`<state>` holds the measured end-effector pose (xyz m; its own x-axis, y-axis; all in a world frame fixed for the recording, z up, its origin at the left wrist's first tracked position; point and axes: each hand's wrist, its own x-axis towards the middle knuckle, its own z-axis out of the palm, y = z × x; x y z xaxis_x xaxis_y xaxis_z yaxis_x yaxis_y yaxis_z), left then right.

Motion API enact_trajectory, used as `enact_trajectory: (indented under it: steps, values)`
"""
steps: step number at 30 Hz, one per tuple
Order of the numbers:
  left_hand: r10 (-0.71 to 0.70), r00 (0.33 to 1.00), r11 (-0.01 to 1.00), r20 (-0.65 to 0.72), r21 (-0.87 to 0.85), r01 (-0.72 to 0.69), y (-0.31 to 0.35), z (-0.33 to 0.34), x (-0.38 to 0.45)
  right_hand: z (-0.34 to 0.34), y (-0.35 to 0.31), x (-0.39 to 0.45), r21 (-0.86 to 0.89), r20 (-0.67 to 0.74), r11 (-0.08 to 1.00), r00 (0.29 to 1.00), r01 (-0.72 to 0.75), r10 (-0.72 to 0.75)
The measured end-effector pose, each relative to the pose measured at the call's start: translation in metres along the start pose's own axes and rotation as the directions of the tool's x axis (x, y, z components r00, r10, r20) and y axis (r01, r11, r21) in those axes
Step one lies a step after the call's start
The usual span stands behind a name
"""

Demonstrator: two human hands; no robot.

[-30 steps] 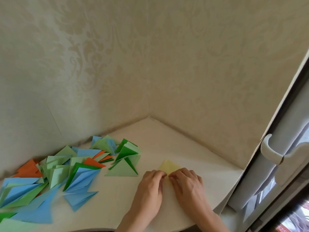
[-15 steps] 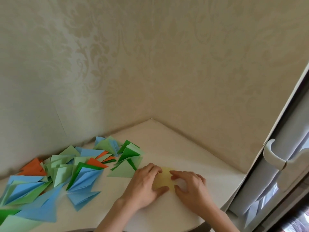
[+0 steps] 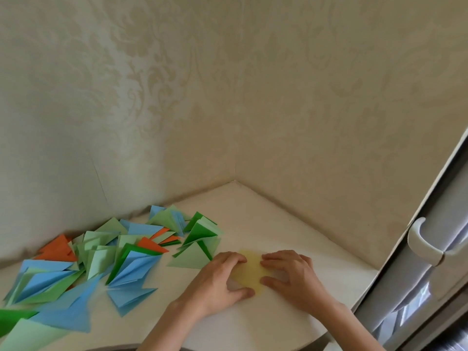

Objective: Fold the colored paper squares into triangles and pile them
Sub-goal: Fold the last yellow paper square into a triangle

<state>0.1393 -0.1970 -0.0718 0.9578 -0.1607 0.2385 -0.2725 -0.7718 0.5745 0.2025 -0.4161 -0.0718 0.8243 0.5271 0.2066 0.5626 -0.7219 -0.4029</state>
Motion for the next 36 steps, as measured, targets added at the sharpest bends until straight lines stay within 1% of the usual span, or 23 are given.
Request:
enact_trajectory:
  steps: [2,4,8,10,14,16,20,22,24,26,28,31,34,36]
  values:
    - [0.005,1.0,1.0,-0.016,0.002,-0.005,-0.001,0.001,-0.001,0.003,-0.002,0.001,0.003,-0.025,1.0,0.999,-0.025,0.025]
    - [0.031,0.998,0.999,-0.061,0.01,-0.03,-0.001,0.005,0.001,0.005,-0.004,0.0,0.03,-0.071,0.998,0.996,-0.047,0.049]
    - [0.065,0.991,0.998,-0.116,0.002,-0.065,-0.002,0.012,0.005,0.011,-0.006,-0.001,0.059,-0.131,0.998,0.99,-0.035,0.042]
    - [0.074,0.986,0.997,-0.148,0.007,-0.074,-0.002,0.012,0.009,0.011,-0.006,-0.002,0.038,-0.128,0.999,0.992,-0.011,0.015]
    - [0.049,0.981,0.998,-0.189,-0.04,-0.058,-0.002,0.008,0.016,0.006,-0.003,-0.004,0.037,-0.054,0.999,0.998,-0.012,0.014]
    - [0.034,0.987,0.997,-0.155,-0.064,-0.044,-0.005,0.006,0.018,0.006,-0.002,-0.002,0.043,-0.067,0.999,0.998,-0.015,0.018]
    - [0.011,1.0,0.996,0.014,-0.084,-0.009,-0.007,-0.002,0.01,0.01,-0.004,0.002,0.063,-0.176,0.998,0.984,-0.025,0.036]
    - [-0.01,0.999,0.997,0.053,-0.073,0.014,-0.007,-0.004,0.005,0.012,-0.004,-0.001,0.065,-0.199,0.998,0.98,-0.009,0.022]
    - [-0.021,1.0,0.997,-0.005,-0.076,0.02,-0.007,-0.003,0.002,0.013,-0.005,-0.003,0.067,-0.193,0.998,0.981,-0.005,0.018]
    - [-0.03,0.993,0.997,-0.11,-0.067,0.022,-0.004,0.001,0.003,0.015,-0.009,-0.001,0.069,-0.184,0.997,0.982,-0.027,0.039]
    - [-0.061,0.976,0.996,-0.207,-0.073,0.046,0.0,0.008,0.006,0.018,-0.014,0.004,0.063,-0.188,0.994,0.978,-0.085,0.095]
    - [-0.151,0.935,0.986,-0.32,-0.12,0.118,0.007,0.02,0.013,0.018,-0.023,0.011,0.049,-0.19,0.983,0.964,-0.178,0.184]
    - [-0.213,0.899,0.974,-0.383,-0.149,0.168,0.012,0.029,0.018,0.021,-0.028,0.016,0.026,-0.186,0.969,0.951,-0.246,0.247]
    - [-0.215,0.889,0.974,-0.404,-0.15,0.168,0.015,0.031,0.02,0.024,-0.031,0.017,-0.015,-0.197,0.962,0.944,-0.274,0.265]
